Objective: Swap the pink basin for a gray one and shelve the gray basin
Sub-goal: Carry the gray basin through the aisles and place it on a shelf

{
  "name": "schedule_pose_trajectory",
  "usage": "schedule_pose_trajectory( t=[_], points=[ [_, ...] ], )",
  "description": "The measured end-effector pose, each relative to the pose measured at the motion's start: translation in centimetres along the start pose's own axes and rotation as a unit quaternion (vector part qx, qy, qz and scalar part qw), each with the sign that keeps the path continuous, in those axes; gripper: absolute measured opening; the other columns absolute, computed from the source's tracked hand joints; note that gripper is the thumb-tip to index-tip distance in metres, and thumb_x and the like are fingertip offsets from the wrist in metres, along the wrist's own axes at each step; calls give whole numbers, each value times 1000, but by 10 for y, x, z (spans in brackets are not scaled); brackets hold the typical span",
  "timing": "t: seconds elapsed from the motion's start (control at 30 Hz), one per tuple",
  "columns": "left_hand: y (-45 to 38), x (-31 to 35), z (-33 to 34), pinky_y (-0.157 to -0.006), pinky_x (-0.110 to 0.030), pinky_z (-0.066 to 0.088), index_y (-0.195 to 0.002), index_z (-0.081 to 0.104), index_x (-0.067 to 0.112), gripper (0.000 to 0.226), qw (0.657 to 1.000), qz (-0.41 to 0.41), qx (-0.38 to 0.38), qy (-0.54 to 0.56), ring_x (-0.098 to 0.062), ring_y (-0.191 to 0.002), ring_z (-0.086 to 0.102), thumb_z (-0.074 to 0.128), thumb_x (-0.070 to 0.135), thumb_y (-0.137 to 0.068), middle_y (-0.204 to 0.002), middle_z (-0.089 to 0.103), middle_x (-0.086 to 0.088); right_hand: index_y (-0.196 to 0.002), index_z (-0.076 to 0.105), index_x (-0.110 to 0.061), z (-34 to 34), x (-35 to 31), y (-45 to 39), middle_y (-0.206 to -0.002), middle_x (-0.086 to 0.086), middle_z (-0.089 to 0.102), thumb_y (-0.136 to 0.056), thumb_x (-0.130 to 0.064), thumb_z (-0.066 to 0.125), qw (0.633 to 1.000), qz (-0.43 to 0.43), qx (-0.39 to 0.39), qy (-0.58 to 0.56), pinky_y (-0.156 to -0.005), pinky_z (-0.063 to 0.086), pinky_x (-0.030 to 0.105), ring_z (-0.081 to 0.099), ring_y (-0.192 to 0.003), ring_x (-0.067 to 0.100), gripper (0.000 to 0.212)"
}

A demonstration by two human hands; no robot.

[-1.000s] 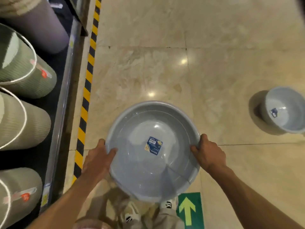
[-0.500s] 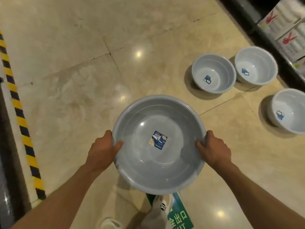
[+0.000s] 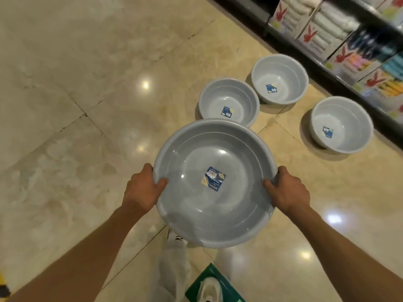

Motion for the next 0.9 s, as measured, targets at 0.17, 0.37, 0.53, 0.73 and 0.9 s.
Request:
schedule_pose_trajectory(
  t=[0.17,0.37,0.53,0.73,0.9],
  points=[
    [-65,35,-4,-62,-38,50,-95,50,10,37,999,28,-23,-4,-31,-71,62,66,43,-91,-80,61,-8,-89,43,-20,-18,-5,-47,-73,-1,53,-88,-47,54,999,37,0,-10,-53,37,34,53,-64,27,29],
    [-151,62,-9,-48,-27,34,-81,45,14,38,996,86,-9,-7,-20,-55,53,73,39,-85,-64,54,0,-90,42,-17,-38,-26,-120,-79,5,57,-91,-44,53,999,38,-12,-17,-56,40,36,55,-68,31,29],
    [-215,93,-17,-62,-41,56,-91,48,12,39,997,65,-46,-24,-31,-67,65,70,44,-85,-78,63,-8,-95,44,-16,-52,-41,-171,-82,6,58,-92,-47,50,997,61,-3,-38,-61,48,40,57,-72,34,32],
    [-277,142,-23,-55,-35,49,-96,48,11,42,994,64,-75,-43,-28,-64,66,72,44,-86,-79,64,-7,-94,42,-17,-70,-43,-232,-81,5,56,-92,-47,52,996,78,-4,-51,-55,38,35,54,-68,31,31],
    [-327,180,-19,-50,-31,41,-97,48,8,43,991,79,-99,-42,-23,-64,63,70,44,-89,-79,62,-5,-94,41,-19,-79,-41,-284,-81,4,54,-93,-47,52,993,95,-10,-68,-56,36,35,53,-69,31,30]
  ],
)
Point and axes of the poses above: each hand's wrist, its own y-axis away from the middle knuckle, its own z-axis out of the palm, x = y × z, the point moved 3 cm from there along -y, towards the middle knuckle
